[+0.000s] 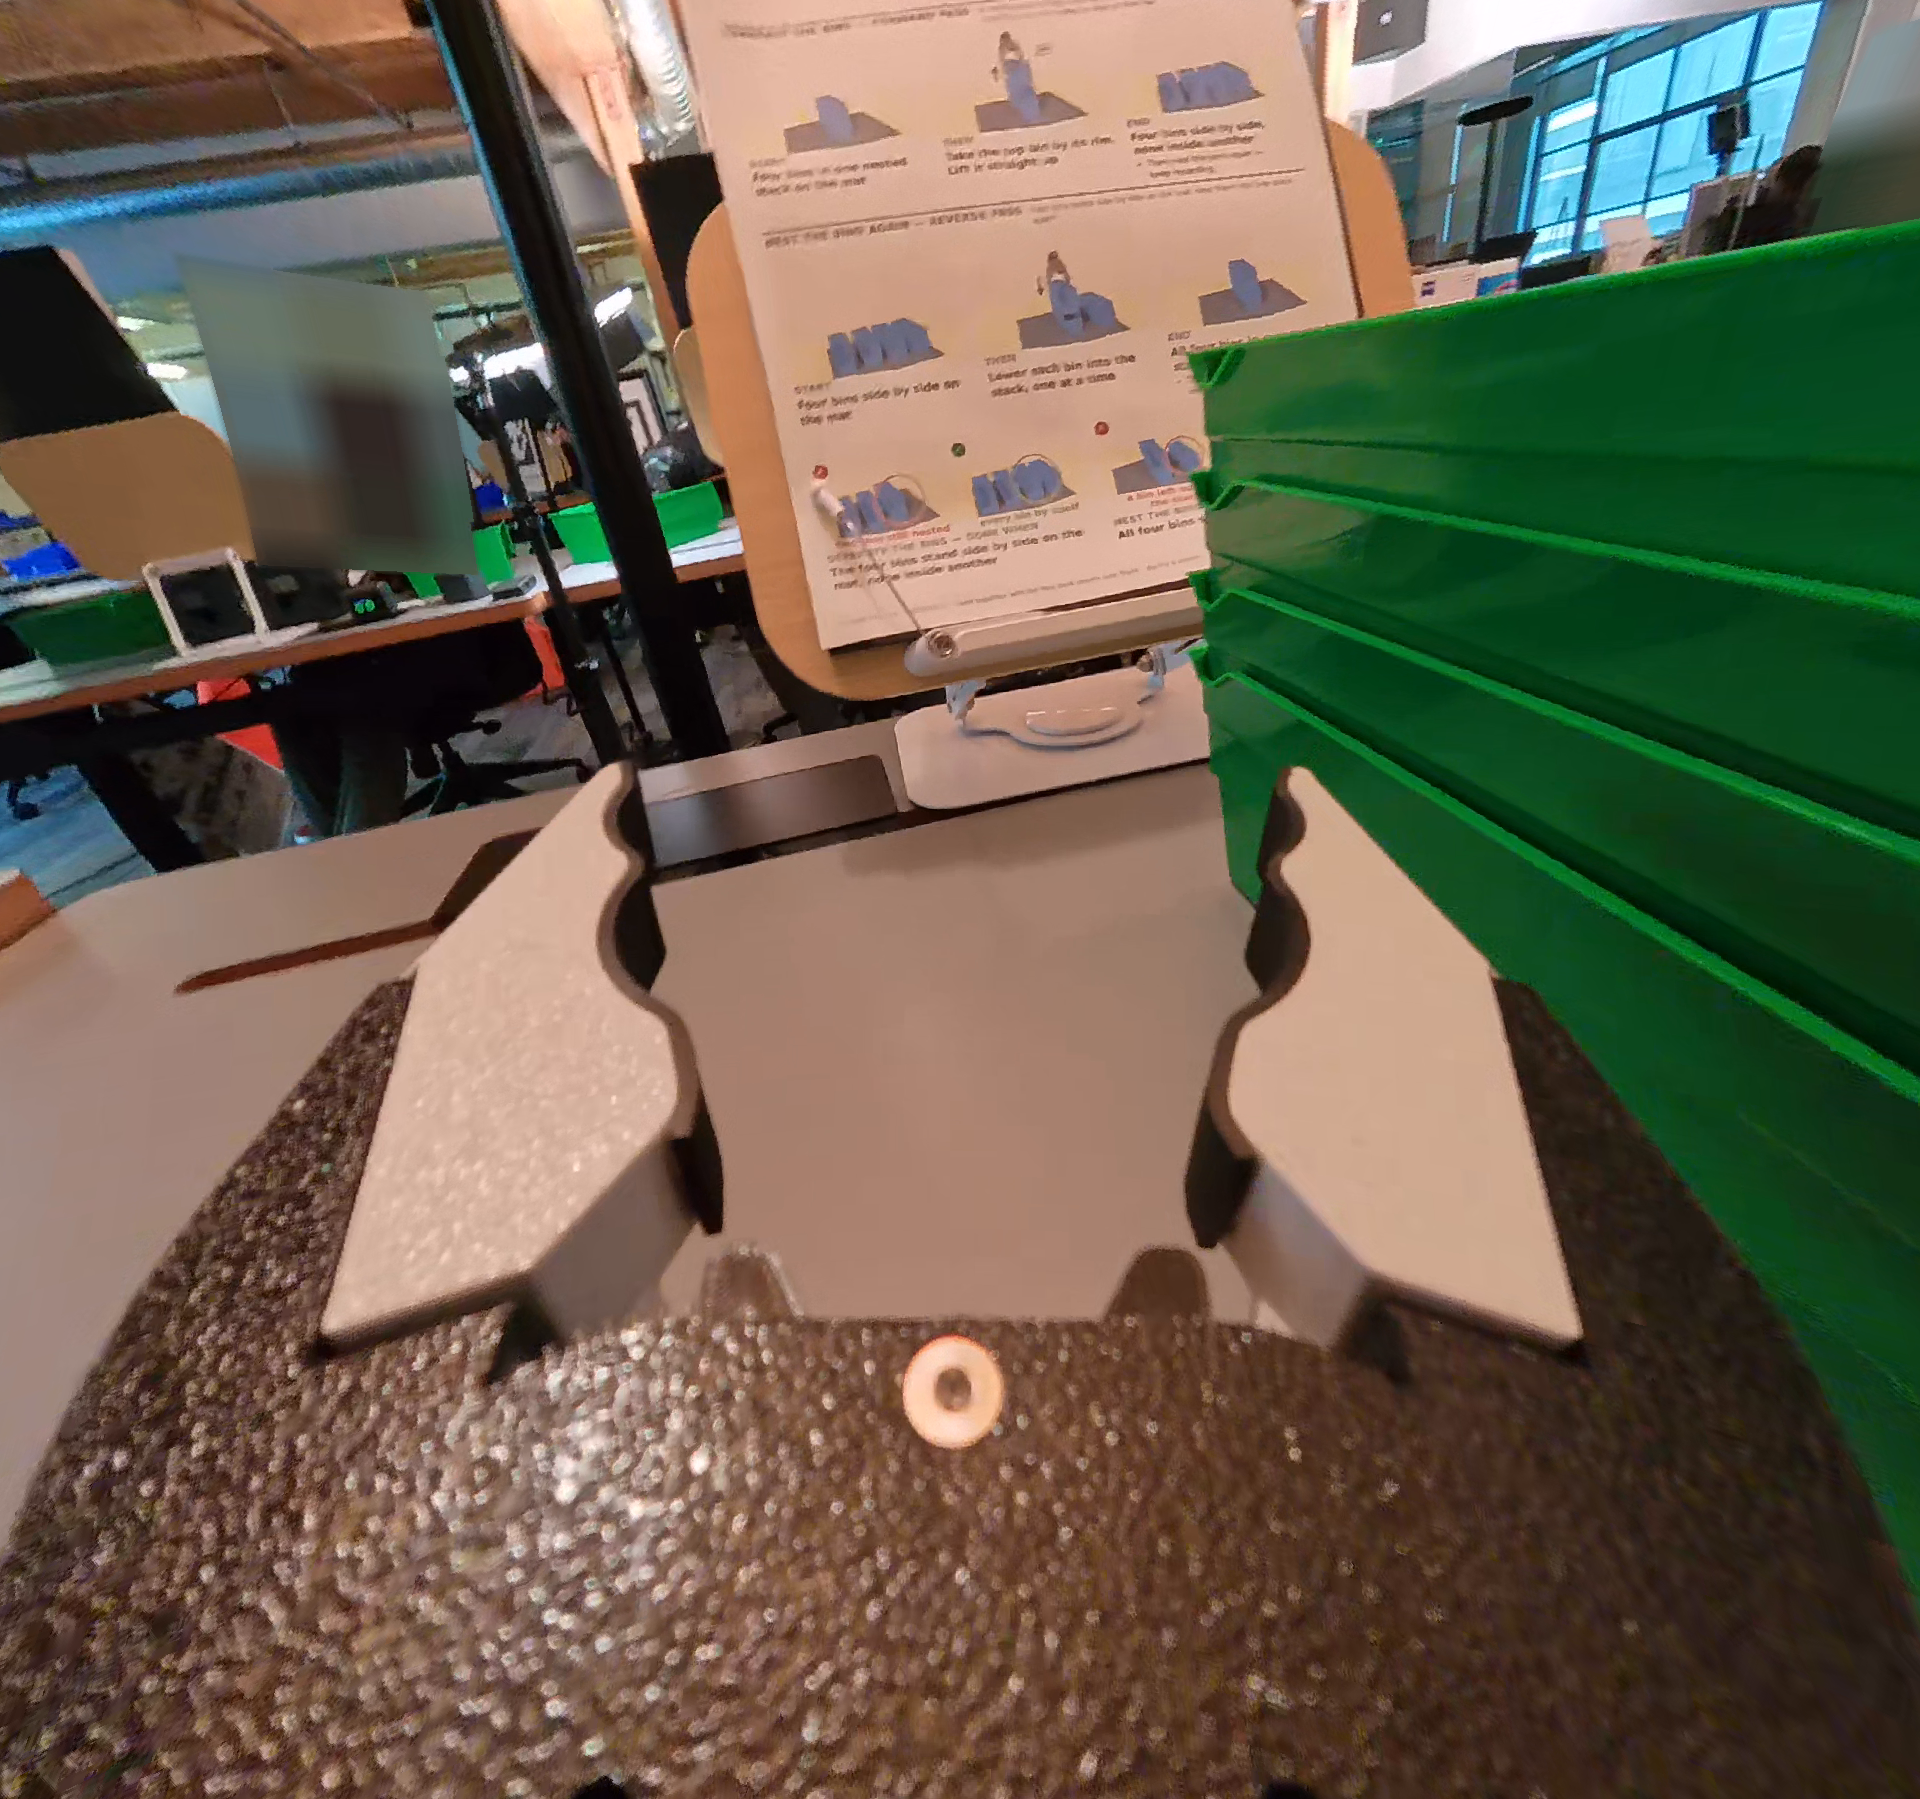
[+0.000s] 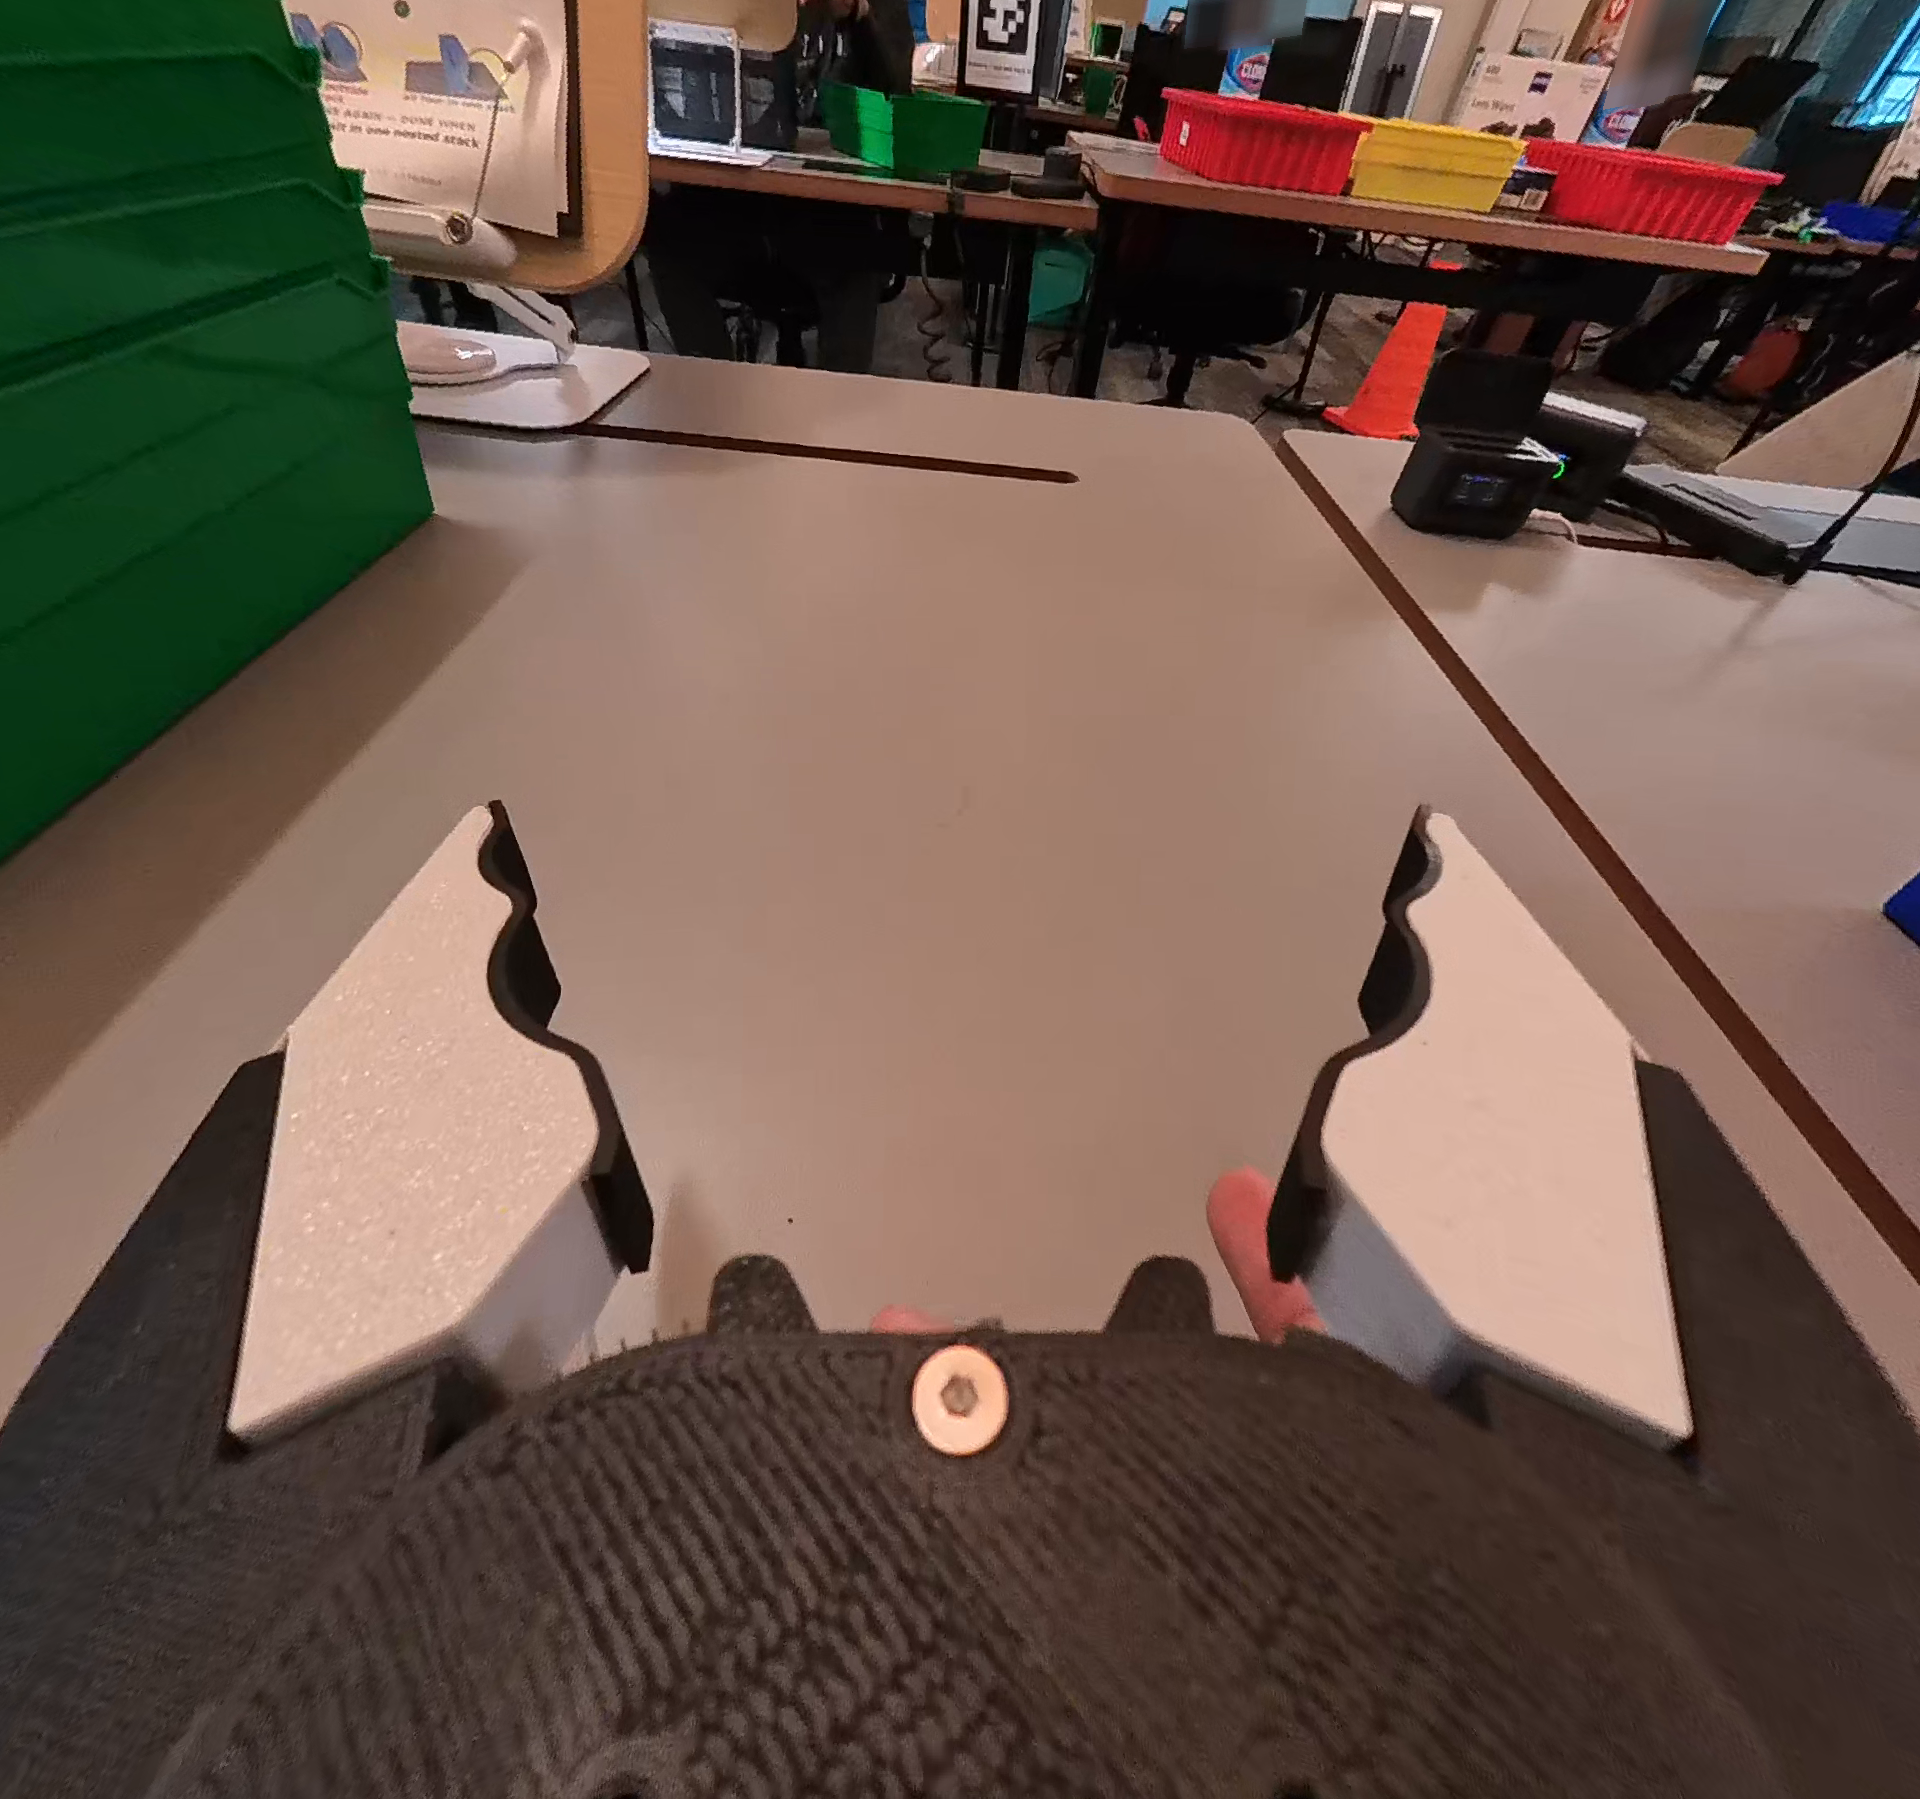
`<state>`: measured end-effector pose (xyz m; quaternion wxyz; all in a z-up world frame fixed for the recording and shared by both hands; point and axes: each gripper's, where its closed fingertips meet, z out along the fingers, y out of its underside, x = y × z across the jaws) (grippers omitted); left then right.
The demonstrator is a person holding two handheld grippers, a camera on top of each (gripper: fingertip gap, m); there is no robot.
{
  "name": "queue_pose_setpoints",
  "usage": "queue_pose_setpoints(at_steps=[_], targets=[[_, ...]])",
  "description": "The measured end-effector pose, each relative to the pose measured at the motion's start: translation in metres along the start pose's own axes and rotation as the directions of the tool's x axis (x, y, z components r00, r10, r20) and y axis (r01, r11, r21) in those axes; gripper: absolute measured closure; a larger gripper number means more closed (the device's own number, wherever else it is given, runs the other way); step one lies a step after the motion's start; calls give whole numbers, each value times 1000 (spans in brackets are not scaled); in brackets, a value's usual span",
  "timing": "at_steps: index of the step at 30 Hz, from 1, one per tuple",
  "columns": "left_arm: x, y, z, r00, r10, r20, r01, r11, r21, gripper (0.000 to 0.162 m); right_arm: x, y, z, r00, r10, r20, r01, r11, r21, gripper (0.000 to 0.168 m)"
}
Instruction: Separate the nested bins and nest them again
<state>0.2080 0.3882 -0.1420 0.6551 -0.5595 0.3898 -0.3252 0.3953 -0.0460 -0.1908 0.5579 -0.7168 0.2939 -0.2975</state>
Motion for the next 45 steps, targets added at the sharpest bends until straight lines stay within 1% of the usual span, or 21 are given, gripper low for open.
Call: queue_pose_setpoints(at_steps=[3,6,7,9,13,14,16,19,21,23,27,30,32,33,35,36,39,41,43,45], targets=[[-7,-10,-3,999,-54,4,54,998,-13,48,4,2,-2,1000,3,-4,-3,1000,-16,12],[-13,-39,-3,998,-58,16,59,998,-35,48,11,-1,-5,1000,1,-11,-1,1000,-8,12],[-9,-49,-2,998,-64,1,64,997,-54,49,14,-2,-6,1000,3,-17,-3,1000,-6,13],[9,-70,0,993,-95,-77,87,991,-97,59,17,-2,-6,1000,12,-14,-12,1000,-4,14],[48,-119,4,959,-194,-207,173,978,-116,57,19,4,-5,1000,26,-3,-26,999,-19,14],[55,-127,6,953,-205,-224,178,975,-134,56,19,6,-5,1000,24,-1,-24,999,-27,14],[73,-133,13,932,-235,-275,178,960,-216,50,17,9,-4,1000,26,11,-25,999,-40,15],[108,-136,16,873,-333,-357,182,901,-395,41,13,8,-5,998,43,45,-41,998,-52,15],[128,-138,18,847,-362,-389,148,864,-481,39,15,5,-7,998,43,40,-41,998,-43,16],[137,-138,25,859,-356,-367,111,830,-547,39,19,2,-9,998,49,30,-48,998,-36,17],[147,-132,31,907,-274,-320,-9,748,-664,39,21,-2,-11,997,70,33,-69,997,-19,17],[154,-126,35,926,-214,-310,-80,693,-716,39,19,3,-9,995,91,39,-89,995,-41,17],[160,-115,32,923,-188,-335,-152,622,-768,40,16,2,-9,996,81,47,-79,996,-44,17],[156,-109,34,934,-142,-327,-185,591,-785,40,15,0,-10,996,72,45,-70,997,-40,17],[144,-100,43,961,-51,-272,-202,543,-815,42,13,-2,-10,997,62,45,-60,998,-33,17],[142,-96,45,965,-41,-257,-200,518,-832,43,11,-2,-11,997,63,50,-61,998,-34,17],[155,-86,44,958,-105,-266,-195,438,-878,43,8,-4,-11,997,57,55,-55,998,-33,17],[157,-80,41,960,-92,-264,-212,380,-900,43,9,-4,-10,997,53,53,-51,998,-34,17],[159,-77,43,960,-67,-273,-232,357,-905,43,9,-2,-10,997,54,54,-52,998,-40,17],[159,-72,42,962,-46,-268,-240,317,-917,43,8,1,-9,997,58,56,-55,997,-50,17]])
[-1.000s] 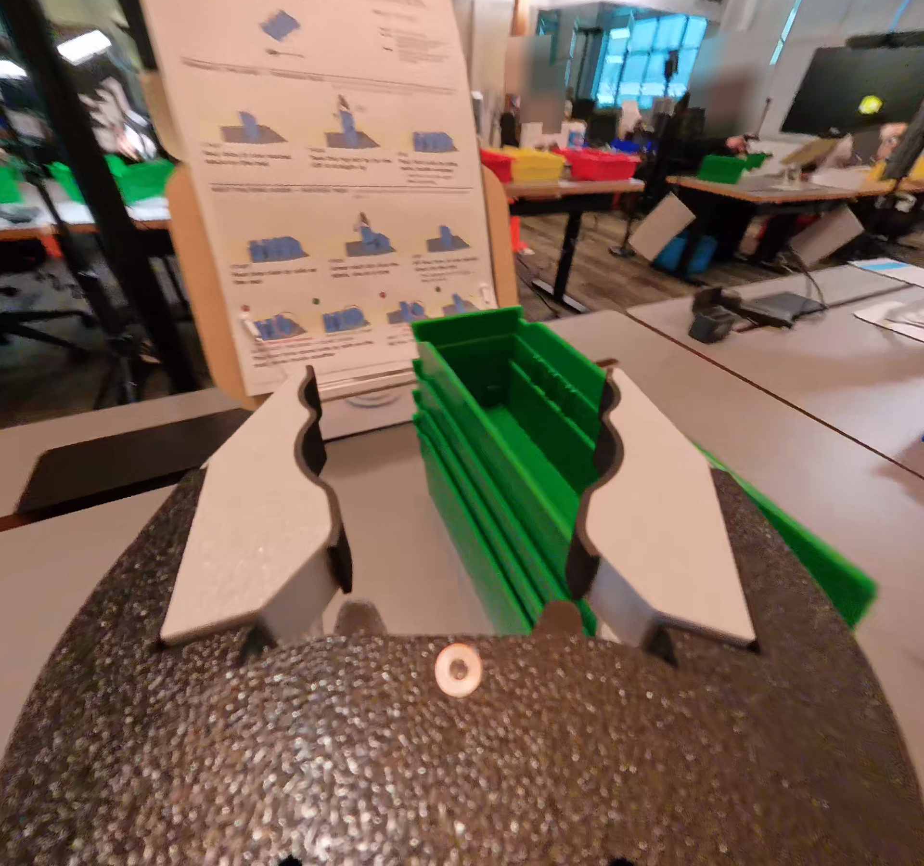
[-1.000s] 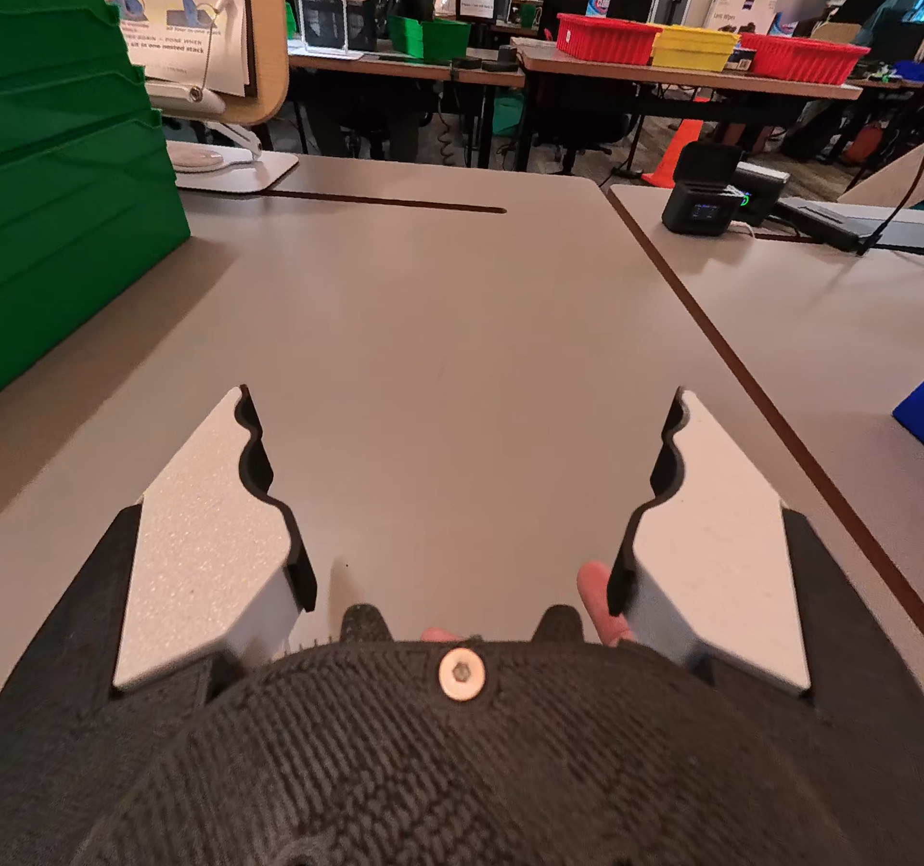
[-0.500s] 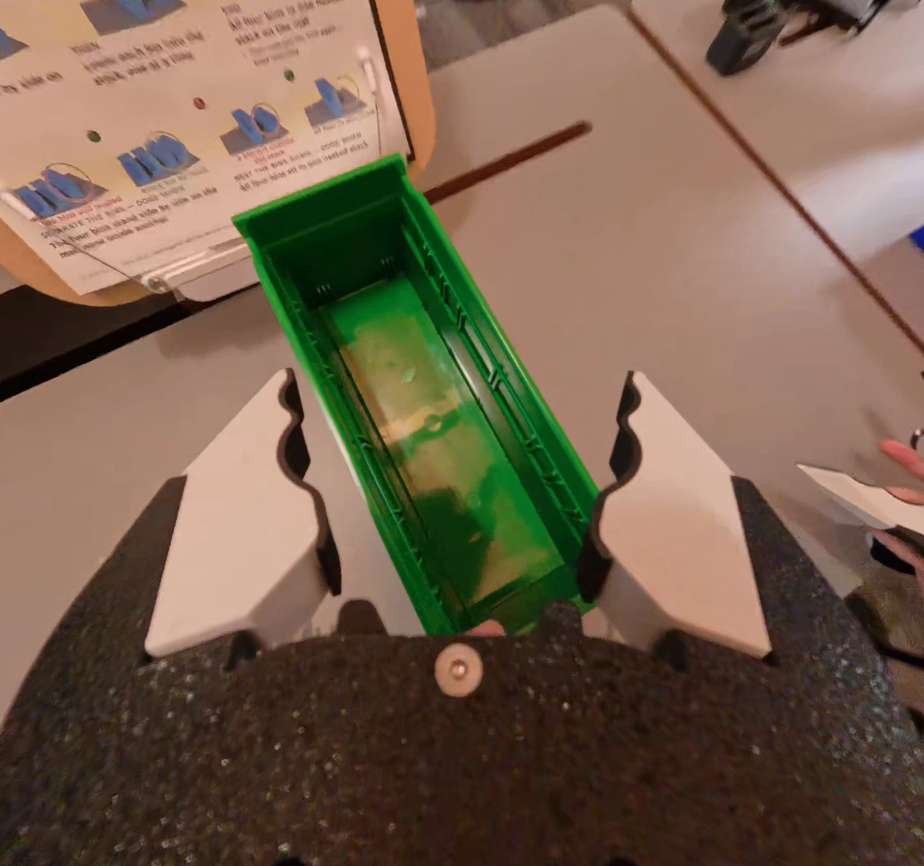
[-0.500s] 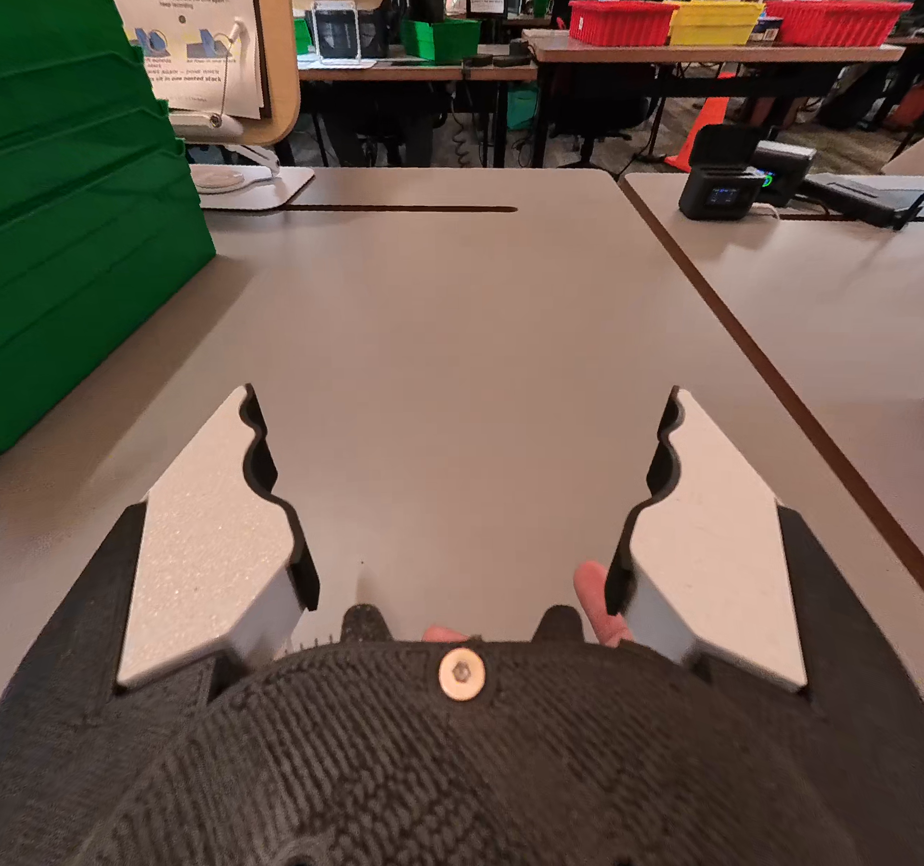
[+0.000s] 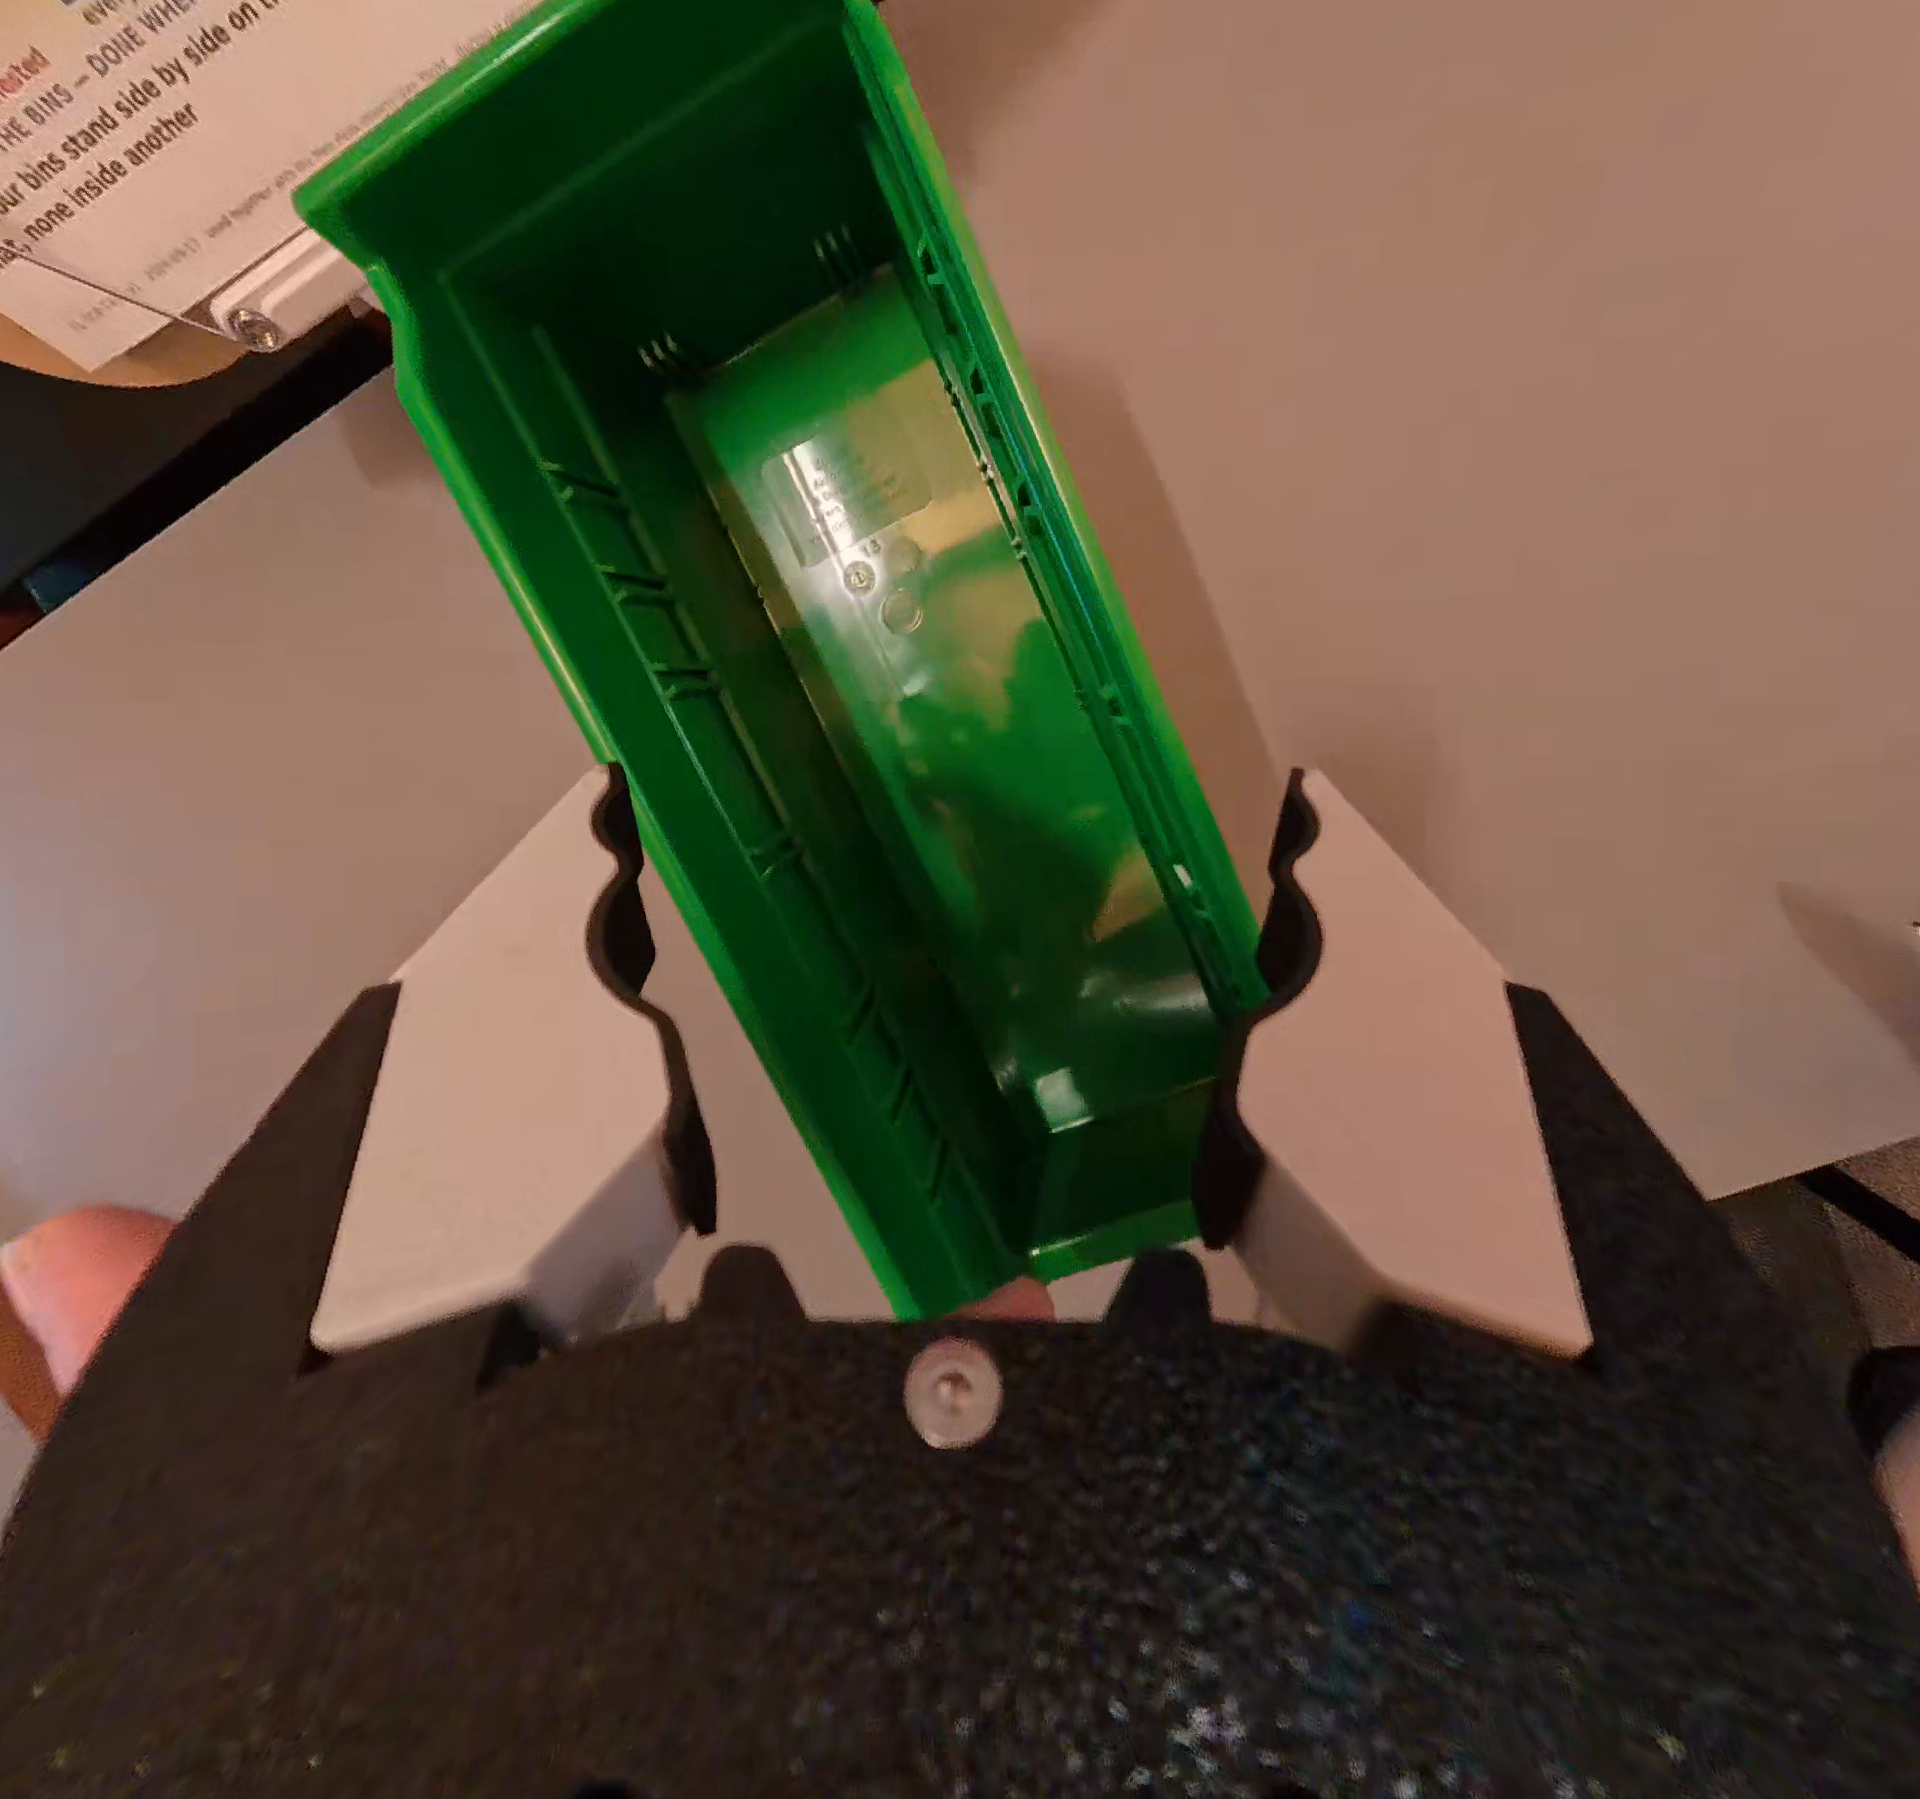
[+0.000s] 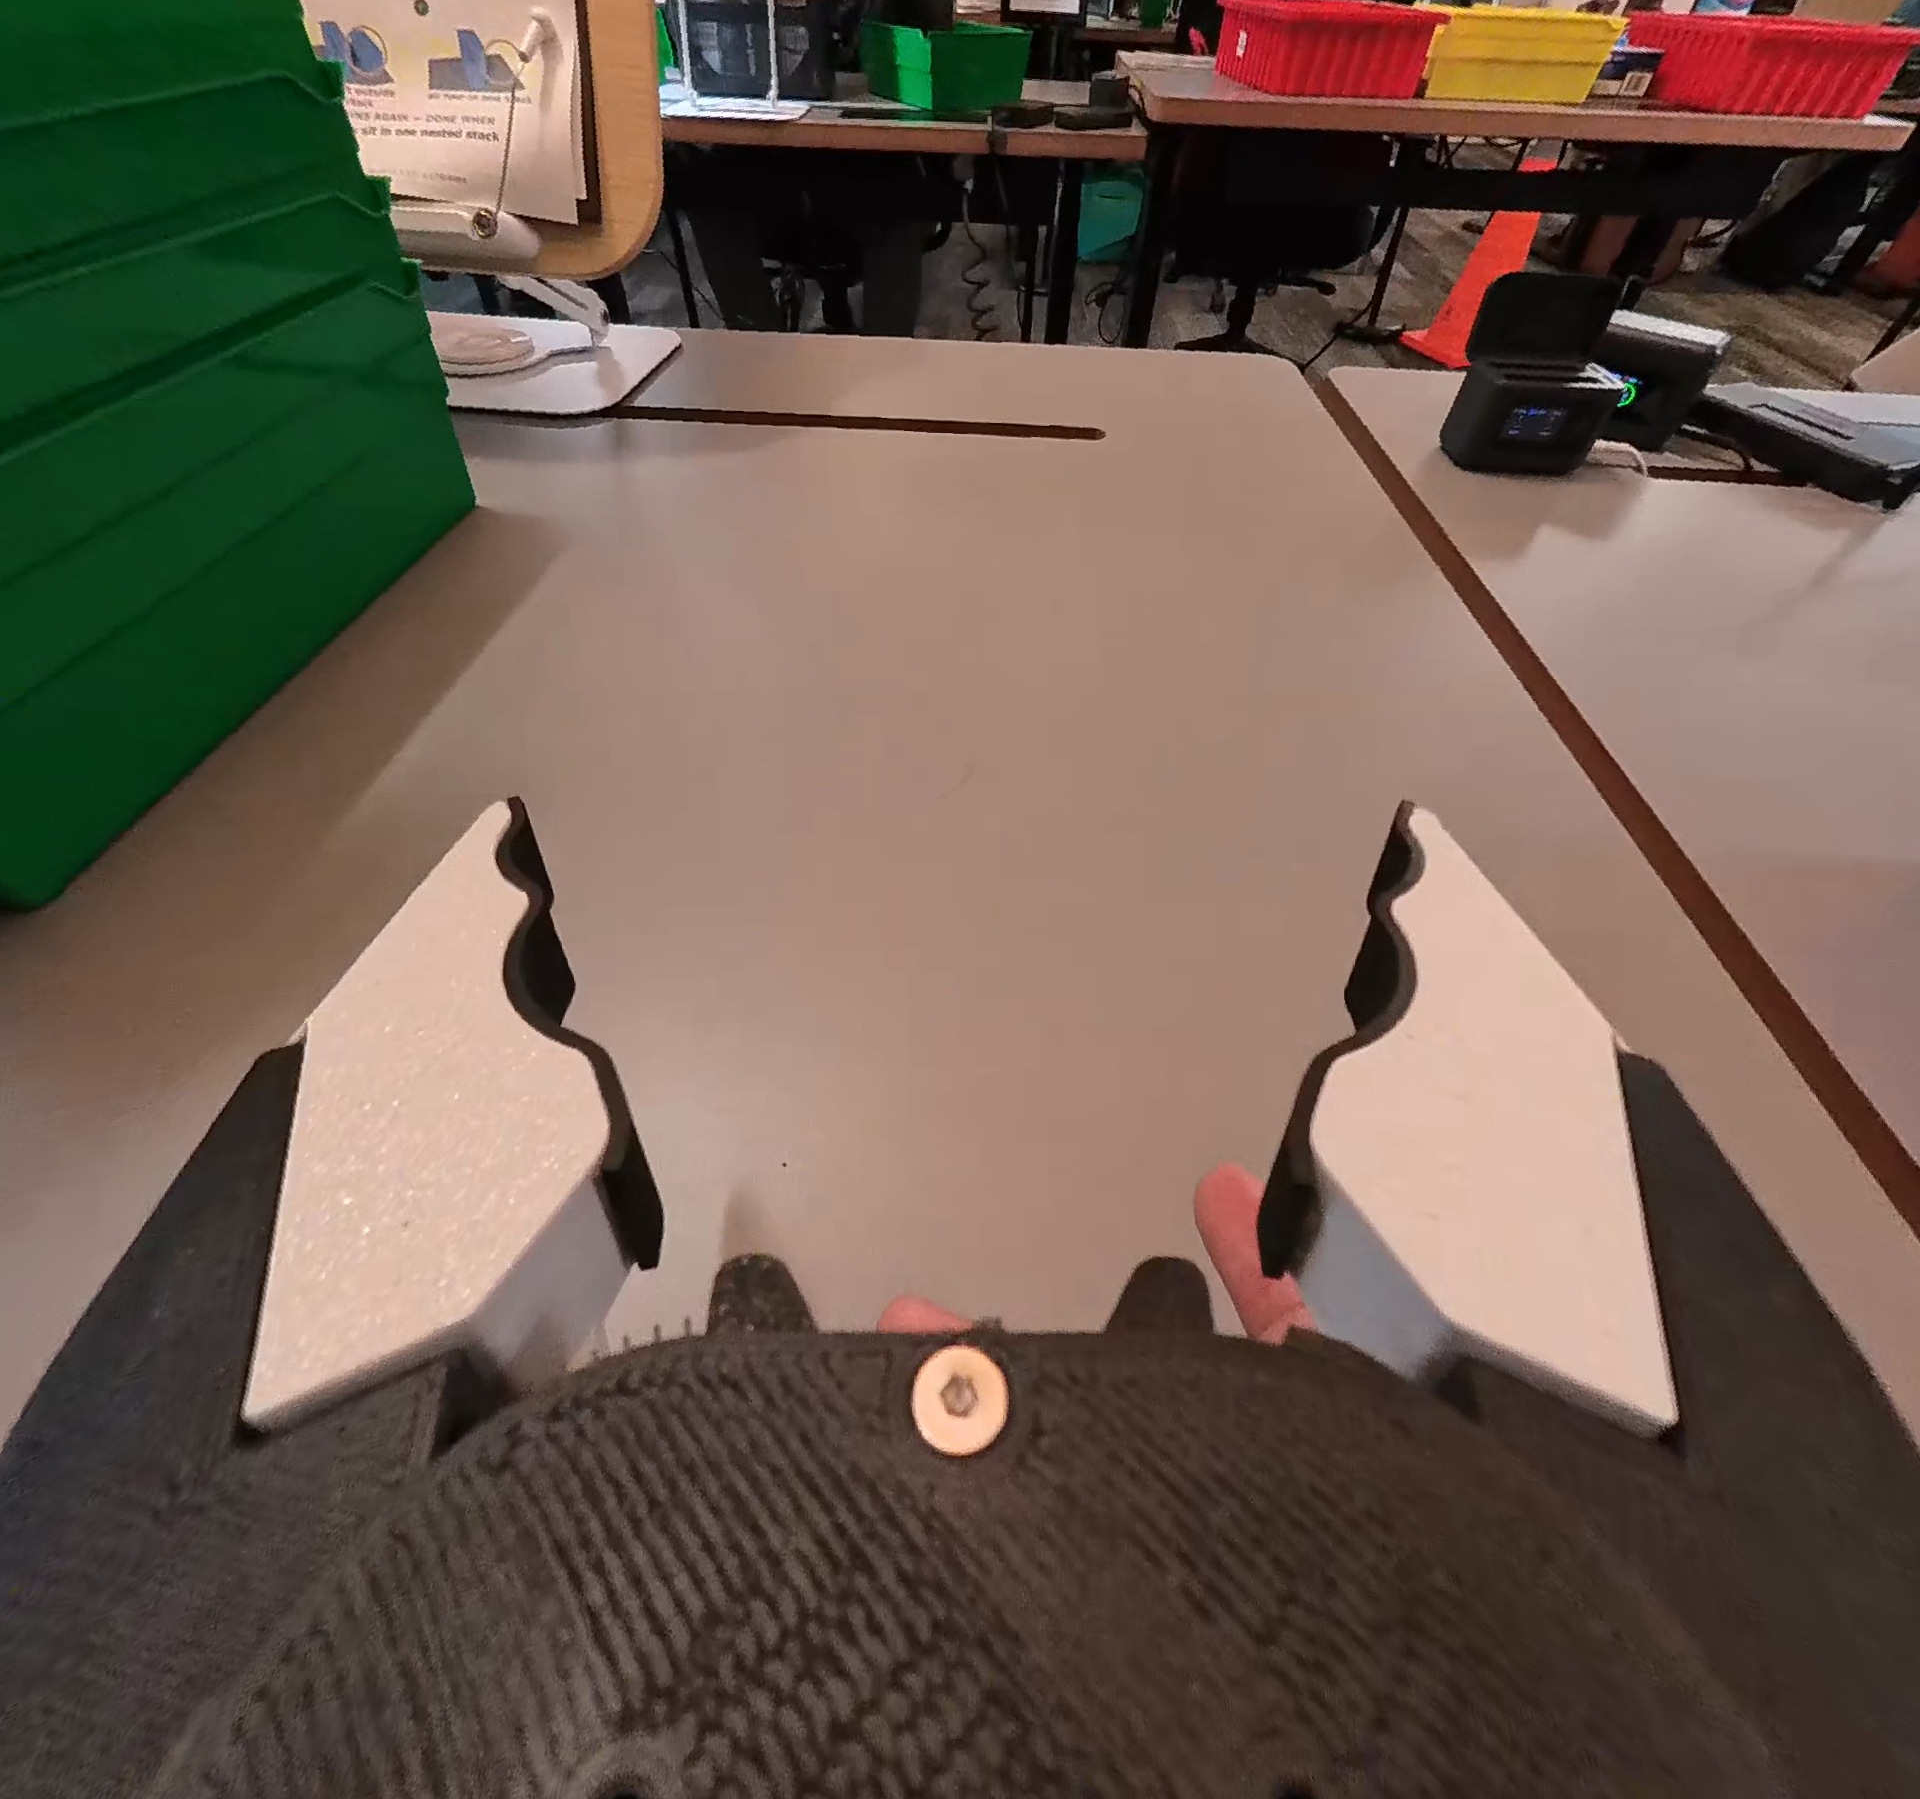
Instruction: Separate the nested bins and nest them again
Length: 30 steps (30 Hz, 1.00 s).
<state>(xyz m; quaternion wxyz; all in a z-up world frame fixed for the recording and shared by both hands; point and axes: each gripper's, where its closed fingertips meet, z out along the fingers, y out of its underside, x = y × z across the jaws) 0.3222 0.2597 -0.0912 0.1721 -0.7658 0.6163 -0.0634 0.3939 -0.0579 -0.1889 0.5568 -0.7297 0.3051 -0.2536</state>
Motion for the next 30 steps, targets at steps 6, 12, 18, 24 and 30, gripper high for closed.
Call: queue_pose_setpoints(at_steps=[6,12,18,24,30], targets=[[-15,-3,6,997,-21,76,23,1000,-22,41,2,0,0,1000,0,-5,0,1000,-2,16],[-15,4,17,997,-77,18,77,996,-41,31,1,5,2,1000,4,0,-4,1000,-19,16],[-7,16,28,990,-124,-60,116,986,-121,22,-5,5,4,1000,-11,7,11,1000,-24,16],[2,31,36,986,-138,-93,114,968,-225,19,-7,6,4,1000,-21,7,21,999,-31,17],[1,34,39,987,-141,-72,114,950,-290,17,-5,5,3,1000,-18,2,18,999,-29,17]])
